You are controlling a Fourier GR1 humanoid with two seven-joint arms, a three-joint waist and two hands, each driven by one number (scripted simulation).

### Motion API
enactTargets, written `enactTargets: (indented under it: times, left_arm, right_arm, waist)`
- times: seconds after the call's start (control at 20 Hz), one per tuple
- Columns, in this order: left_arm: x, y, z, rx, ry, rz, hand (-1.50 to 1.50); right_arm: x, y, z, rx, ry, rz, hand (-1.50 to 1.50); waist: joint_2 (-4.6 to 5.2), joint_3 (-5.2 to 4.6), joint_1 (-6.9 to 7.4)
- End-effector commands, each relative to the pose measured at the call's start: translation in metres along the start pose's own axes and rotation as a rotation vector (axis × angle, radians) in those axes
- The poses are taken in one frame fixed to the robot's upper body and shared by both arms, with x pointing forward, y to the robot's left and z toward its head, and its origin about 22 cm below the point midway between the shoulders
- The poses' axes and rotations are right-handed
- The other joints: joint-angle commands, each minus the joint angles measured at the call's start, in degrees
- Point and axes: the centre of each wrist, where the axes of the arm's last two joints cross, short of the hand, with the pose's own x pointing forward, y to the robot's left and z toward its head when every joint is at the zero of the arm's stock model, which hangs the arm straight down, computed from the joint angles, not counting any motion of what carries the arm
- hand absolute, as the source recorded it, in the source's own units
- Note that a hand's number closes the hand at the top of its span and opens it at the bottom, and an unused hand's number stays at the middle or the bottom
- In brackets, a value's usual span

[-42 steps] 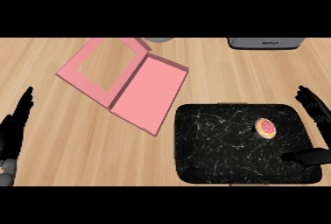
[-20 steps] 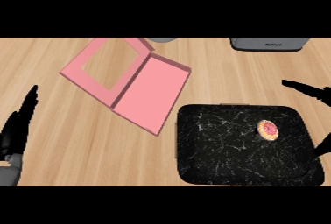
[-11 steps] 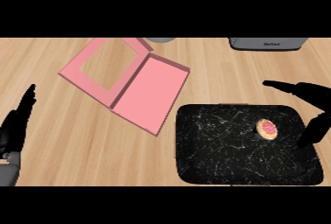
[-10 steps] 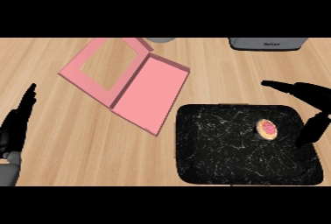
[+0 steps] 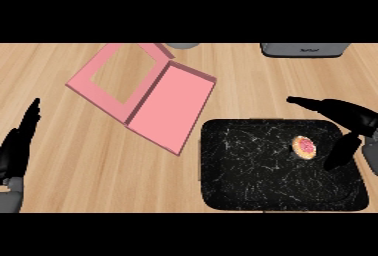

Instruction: Pick the cupcake from the tray and place it in the cardboard box

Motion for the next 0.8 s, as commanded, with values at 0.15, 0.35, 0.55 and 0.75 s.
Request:
enactTargets:
  times: [0.15, 0.35, 0.55, 0.75]
  left_arm:
    - [-0.009, 0.017, 0.002, -0.002, 0.016, -0.001, 0.00]
    - [-0.011, -0.003, 0.015, -0.003, 0.002, 0.002, 0.00]
    - [-0.008, 0.006, 0.003, -0.017, 0.000, -0.001, 0.00]
    - [-0.005, 0.016, -0.008, 0.009, 0.004, -0.004, 0.00]
  right_arm:
    - [0.026, -0.006, 0.011, 0.021, -0.076, -0.019, -1.50]
    - [0.013, 0.005, 0.006, -0.010, -0.101, -0.024, -1.50]
    - [0.044, -0.020, 0.014, 0.031, -0.079, 0.005, -1.50]
    - [0.037, 0.006, 0.002, 0.082, 0.014, 0.049, -1.50]
  waist:
    - [-0.10, -0.01, -0.22]
    - [-0.01, 0.01, 0.07]
    - [-0.04, -0.02, -0.13]
    - [0.07, 0.00, -0.01]
